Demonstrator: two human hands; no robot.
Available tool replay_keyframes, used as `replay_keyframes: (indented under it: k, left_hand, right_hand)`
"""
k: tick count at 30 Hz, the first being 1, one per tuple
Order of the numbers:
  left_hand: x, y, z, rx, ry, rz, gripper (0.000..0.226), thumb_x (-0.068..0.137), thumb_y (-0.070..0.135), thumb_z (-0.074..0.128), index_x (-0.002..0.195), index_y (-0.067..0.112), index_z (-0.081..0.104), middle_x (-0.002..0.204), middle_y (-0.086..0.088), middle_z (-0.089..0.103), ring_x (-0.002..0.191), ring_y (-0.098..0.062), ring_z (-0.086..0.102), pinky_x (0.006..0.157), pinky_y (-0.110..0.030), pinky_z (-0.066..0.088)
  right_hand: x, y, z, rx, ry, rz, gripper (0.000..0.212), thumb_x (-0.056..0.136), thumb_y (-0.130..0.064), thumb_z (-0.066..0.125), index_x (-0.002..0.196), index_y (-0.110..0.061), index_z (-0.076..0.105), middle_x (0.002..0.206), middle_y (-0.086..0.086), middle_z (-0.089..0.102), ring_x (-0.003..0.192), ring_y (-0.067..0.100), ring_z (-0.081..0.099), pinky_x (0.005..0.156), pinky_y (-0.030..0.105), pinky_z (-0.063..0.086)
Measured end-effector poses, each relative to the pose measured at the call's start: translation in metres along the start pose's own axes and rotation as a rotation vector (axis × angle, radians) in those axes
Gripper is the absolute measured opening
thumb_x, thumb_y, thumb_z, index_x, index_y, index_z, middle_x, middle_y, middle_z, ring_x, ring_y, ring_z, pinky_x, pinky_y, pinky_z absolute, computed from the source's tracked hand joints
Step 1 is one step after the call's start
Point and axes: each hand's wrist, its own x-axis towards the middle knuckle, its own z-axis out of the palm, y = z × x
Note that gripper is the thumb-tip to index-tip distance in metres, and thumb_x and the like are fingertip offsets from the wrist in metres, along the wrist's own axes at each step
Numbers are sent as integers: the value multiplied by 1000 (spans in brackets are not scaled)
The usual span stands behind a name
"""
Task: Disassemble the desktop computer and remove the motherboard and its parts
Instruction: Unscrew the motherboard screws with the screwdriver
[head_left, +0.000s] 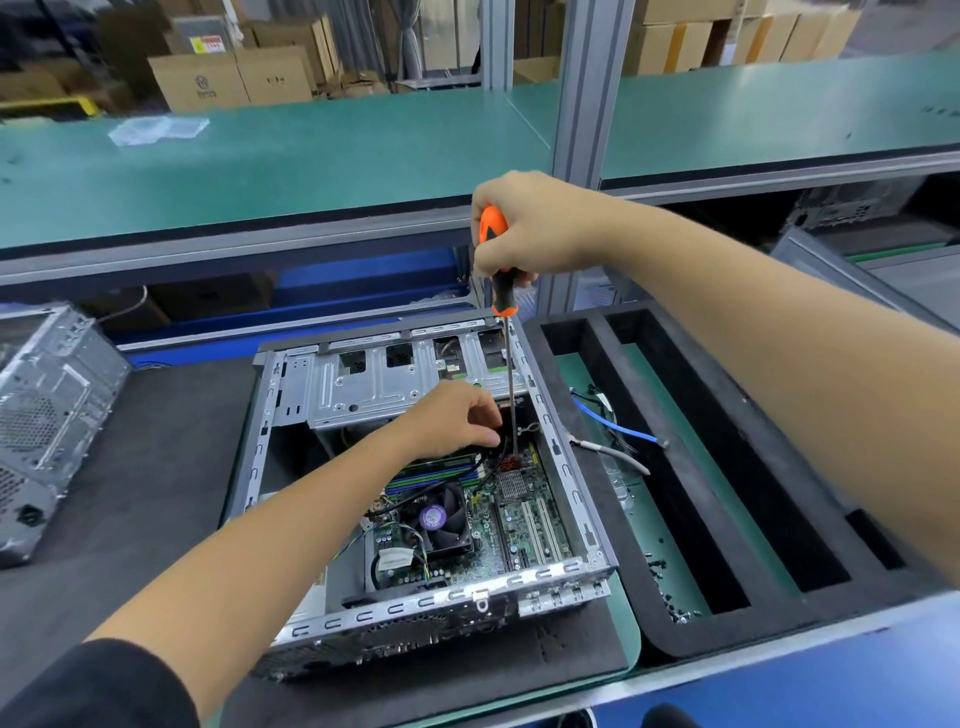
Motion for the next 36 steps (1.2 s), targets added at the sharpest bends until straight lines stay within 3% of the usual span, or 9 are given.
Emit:
replay_keyframes:
  k: [4,8,11,15,19,25,29,32,36]
  left_hand:
    - [0,-2,9,132,-9,-20,14,85,17,73,99,15,71,87,8,65,79,-2,61,78,-23,52]
    - [2,-4,18,189,-153,-101,31,80,22,78,107,12,66,91,0,70,83,-14,65,78,-30,53]
    - [4,-5,22,230,-207,-107,36,77,26,81,106,12,65,92,-2,70,83,-16,64,74,-27,49]
    - [6,-5,27,240,-214,-131,35,76,31,81,98,8,67,90,-6,70,84,-19,63,75,-33,51]
    - [7,-2,29,197,-208,-108,22,77,30,80,87,16,65,74,8,60,67,-5,54,58,-19,38]
    - [9,0,32,168,-195,-97,6,84,20,73,81,17,70,73,17,59,66,6,52,57,-9,34]
    - [10,3,29,167,-200,-87,7,86,14,69,80,9,69,76,6,61,63,3,52,56,-6,36]
    - [13,18,23,98,-180,-93,17,86,7,60,80,-8,64,78,-9,57,66,-14,50,65,-19,42]
    - [27,53,9,34,-30,-19,14,85,10,63,75,1,67,75,-8,66,63,-10,57,59,-14,46]
  right_hand:
    - [1,-1,-10,62,26,9,28,80,-20,67,101,-4,56,80,12,70,61,25,70,57,36,58]
    - [2,-1,-18,138,54,33,27,82,-18,67,101,-4,55,78,8,67,56,22,69,47,23,54]
    - [2,-1,-21,161,73,37,26,82,-17,68,100,-3,55,76,6,66,53,19,67,44,20,49]
    - [1,0,-23,190,79,35,25,83,-16,67,99,-3,54,79,6,67,55,19,68,47,21,52]
    - [-1,3,-25,215,80,27,22,84,-14,66,98,-4,52,78,5,66,56,19,69,48,21,54]
    - [-2,8,-28,220,83,22,22,84,-15,66,98,-6,52,82,7,66,61,23,71,51,24,57]
    - [-5,12,-33,224,114,3,24,83,-16,66,99,-5,51,80,6,66,56,19,69,47,21,53]
    - [-8,14,-47,236,211,-39,26,82,-16,67,99,-5,51,80,7,62,53,15,66,46,20,51]
    - [-11,19,-74,293,419,-76,23,88,-26,66,90,-13,47,77,1,54,60,12,61,52,17,53]
